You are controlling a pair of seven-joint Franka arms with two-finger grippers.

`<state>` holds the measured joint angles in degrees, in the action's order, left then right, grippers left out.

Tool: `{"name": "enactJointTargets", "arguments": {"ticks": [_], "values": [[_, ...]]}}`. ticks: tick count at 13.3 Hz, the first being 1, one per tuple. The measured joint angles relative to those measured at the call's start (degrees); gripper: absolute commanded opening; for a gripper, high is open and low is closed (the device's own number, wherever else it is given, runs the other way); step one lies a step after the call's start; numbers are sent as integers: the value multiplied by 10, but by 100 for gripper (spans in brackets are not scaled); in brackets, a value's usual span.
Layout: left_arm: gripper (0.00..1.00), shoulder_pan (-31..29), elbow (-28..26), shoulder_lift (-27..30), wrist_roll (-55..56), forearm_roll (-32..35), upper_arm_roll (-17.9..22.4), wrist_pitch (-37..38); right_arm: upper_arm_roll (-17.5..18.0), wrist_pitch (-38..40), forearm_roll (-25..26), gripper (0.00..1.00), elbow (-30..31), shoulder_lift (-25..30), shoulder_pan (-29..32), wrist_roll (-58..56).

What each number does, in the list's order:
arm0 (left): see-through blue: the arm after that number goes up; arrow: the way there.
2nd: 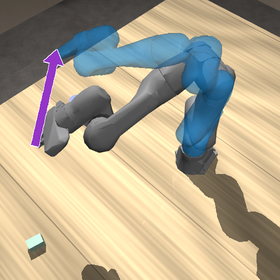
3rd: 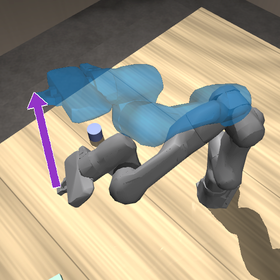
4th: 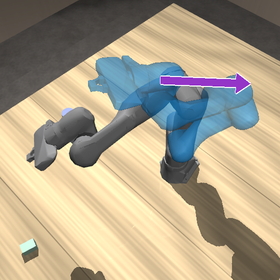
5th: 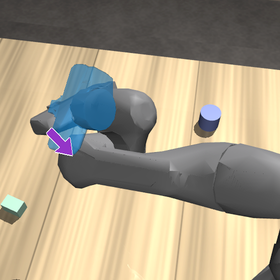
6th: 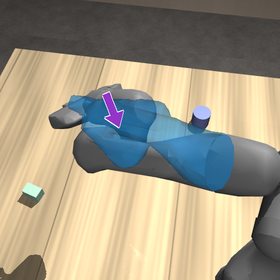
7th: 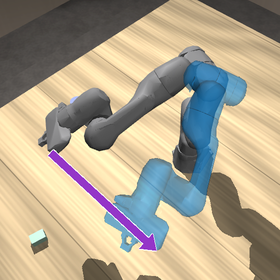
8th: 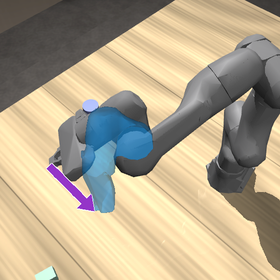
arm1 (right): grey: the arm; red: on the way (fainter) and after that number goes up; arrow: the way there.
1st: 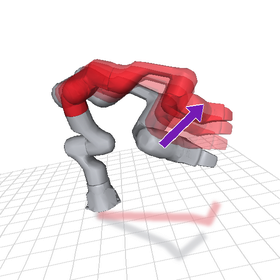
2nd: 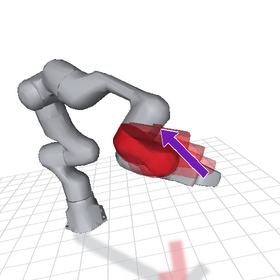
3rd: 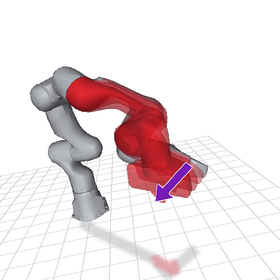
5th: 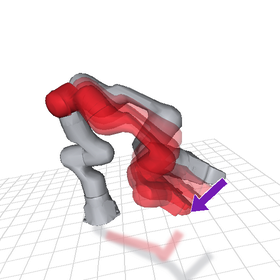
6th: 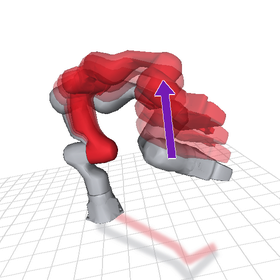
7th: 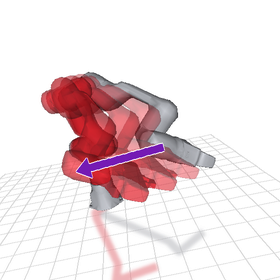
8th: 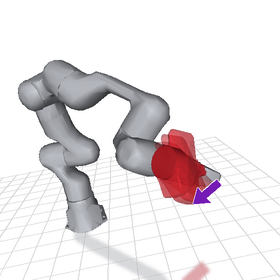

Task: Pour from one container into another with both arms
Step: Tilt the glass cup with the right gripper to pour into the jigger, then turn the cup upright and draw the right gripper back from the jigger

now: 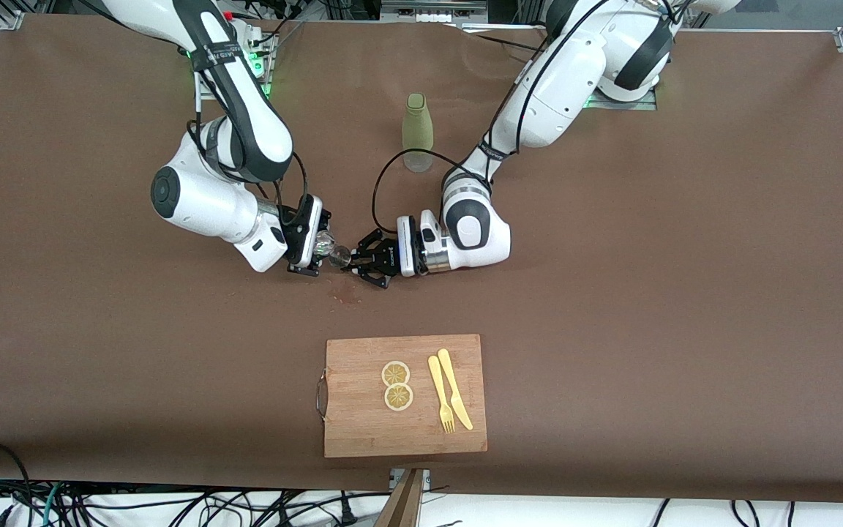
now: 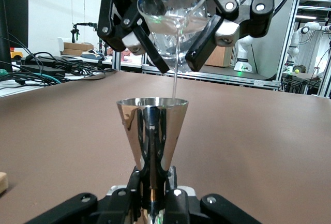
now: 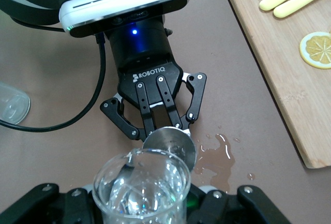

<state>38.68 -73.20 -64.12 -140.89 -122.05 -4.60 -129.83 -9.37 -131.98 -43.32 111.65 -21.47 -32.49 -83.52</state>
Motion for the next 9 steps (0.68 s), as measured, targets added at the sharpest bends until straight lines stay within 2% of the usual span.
{"name": "enactJointTargets", "arguments": {"ticks": [9], "values": [[0, -2, 1, -2, 0, 0, 1, -1, 0, 0, 0, 28, -4, 26, 0, 53]]}}
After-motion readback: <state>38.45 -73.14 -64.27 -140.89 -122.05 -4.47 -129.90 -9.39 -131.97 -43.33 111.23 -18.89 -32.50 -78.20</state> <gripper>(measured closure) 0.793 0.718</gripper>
